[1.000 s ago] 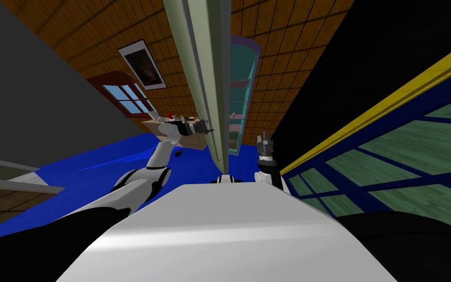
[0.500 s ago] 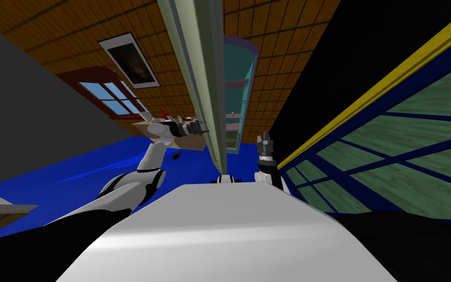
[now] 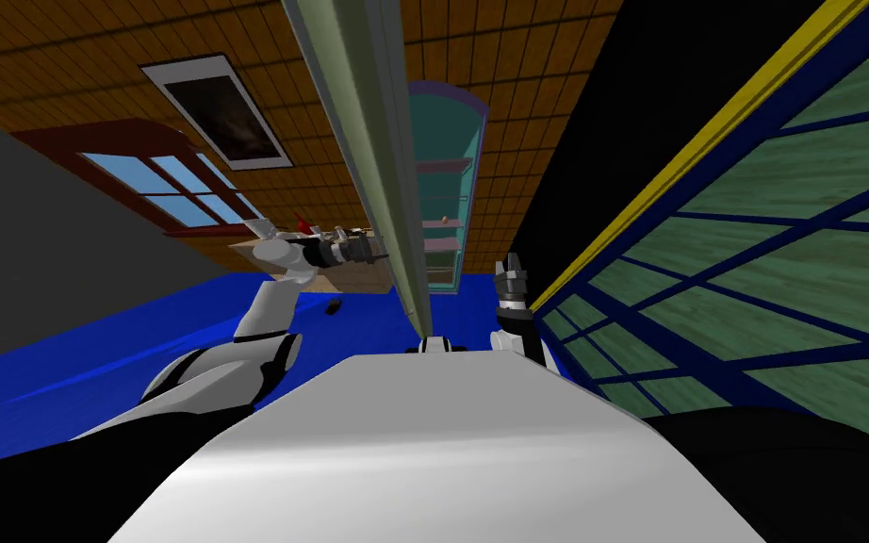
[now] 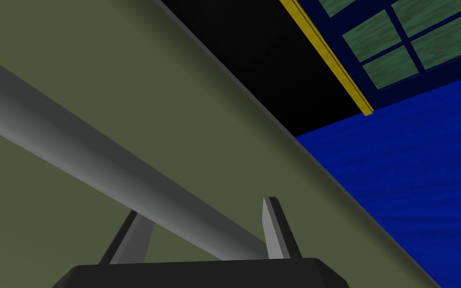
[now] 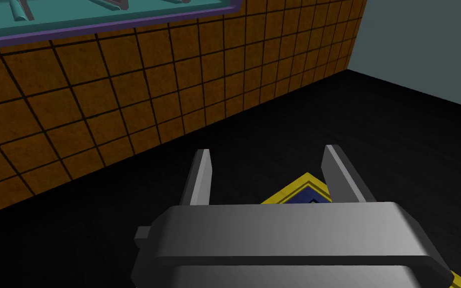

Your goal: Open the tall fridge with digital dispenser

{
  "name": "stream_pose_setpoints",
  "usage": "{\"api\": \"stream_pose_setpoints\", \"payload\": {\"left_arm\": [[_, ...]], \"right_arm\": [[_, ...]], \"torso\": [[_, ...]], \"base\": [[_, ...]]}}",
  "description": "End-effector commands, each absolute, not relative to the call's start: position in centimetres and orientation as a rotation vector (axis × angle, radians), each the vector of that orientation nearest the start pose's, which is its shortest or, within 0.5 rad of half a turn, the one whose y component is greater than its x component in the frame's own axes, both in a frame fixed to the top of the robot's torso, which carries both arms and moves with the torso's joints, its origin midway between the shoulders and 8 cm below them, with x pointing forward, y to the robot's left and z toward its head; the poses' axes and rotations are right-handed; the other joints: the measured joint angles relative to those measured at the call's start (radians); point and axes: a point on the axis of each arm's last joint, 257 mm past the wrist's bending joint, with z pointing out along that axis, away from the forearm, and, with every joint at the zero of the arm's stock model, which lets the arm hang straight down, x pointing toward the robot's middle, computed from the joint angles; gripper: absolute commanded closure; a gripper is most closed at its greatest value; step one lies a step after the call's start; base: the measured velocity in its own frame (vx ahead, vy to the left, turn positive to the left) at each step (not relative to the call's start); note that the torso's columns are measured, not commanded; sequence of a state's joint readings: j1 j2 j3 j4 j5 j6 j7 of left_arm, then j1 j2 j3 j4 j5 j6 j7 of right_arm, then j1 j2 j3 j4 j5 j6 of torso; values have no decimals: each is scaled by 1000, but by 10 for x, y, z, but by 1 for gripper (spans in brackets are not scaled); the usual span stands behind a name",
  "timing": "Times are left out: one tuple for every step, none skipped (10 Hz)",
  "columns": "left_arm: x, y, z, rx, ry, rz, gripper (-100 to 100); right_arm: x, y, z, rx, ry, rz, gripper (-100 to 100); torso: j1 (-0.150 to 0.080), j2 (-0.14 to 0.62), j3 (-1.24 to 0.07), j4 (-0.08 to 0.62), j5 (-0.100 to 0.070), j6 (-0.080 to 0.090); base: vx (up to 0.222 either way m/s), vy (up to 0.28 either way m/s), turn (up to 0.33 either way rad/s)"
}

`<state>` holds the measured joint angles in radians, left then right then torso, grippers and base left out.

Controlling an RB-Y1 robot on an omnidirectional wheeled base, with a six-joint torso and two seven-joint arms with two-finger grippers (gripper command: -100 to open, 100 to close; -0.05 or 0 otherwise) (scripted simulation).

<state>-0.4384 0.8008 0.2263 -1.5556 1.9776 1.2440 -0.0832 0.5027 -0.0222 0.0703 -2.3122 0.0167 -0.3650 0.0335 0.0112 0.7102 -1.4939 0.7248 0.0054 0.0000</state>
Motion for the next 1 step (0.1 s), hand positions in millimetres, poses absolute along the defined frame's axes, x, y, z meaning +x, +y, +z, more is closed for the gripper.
{"api": "stream_pose_setpoints", "payload": {"left_arm": [[470,239,17,-1560,1978,-2256,100]], "right_arm": [[363,-254,10,710,727,1305,0]], "torso": [[-2,2,2,0,0,1]], "base": [[-8,131,-73]]}}
